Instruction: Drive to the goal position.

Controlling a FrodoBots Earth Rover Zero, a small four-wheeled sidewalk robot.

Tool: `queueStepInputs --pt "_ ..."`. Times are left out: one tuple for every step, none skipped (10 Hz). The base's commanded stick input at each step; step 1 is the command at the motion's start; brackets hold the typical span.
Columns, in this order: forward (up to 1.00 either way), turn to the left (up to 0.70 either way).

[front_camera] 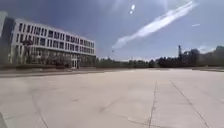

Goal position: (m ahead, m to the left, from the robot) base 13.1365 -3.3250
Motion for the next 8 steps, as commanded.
queueStepInputs --pt "0.7 0.01" --pt "0.7 -0.01" --pt "0.7 -0.18" --pt "0.7 -0.3" --pt "0.7 -0.11" --pt "0.7 -0.01" --pt "0.7 -0.01" --pt "0.7 -0.01"
